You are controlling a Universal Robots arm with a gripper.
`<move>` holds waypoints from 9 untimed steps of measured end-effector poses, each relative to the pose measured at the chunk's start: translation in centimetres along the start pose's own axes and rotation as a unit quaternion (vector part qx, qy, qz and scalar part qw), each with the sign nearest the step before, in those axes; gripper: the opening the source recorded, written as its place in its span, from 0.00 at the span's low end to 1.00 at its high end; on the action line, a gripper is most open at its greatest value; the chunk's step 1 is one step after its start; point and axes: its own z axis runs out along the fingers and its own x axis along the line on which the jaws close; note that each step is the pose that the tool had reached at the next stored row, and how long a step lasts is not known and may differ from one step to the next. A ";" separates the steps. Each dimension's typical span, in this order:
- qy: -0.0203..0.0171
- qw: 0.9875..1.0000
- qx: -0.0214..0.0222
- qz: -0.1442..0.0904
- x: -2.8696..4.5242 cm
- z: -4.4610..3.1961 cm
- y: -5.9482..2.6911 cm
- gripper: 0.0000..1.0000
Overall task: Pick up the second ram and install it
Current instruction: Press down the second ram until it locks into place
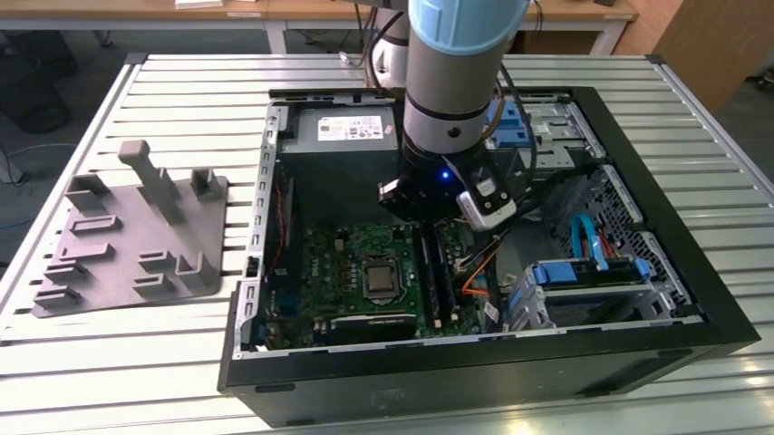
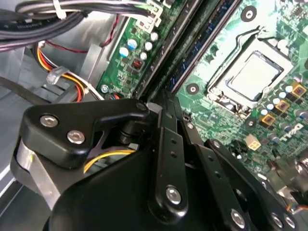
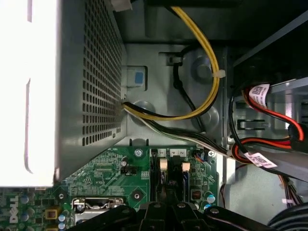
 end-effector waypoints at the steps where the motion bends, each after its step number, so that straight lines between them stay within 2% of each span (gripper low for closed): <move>1: 0.000 1.000 0.000 0.000 0.00 0.06 0.00 0.10; 5: -0.001 1.000 -0.001 0.000 -0.02 -0.15 0.03 0.10; 8: -0.001 1.000 0.000 0.000 -0.03 -1.08 0.04 0.10; 9: -0.001 1.000 0.000 0.000 -0.04 -1.17 0.04 0.10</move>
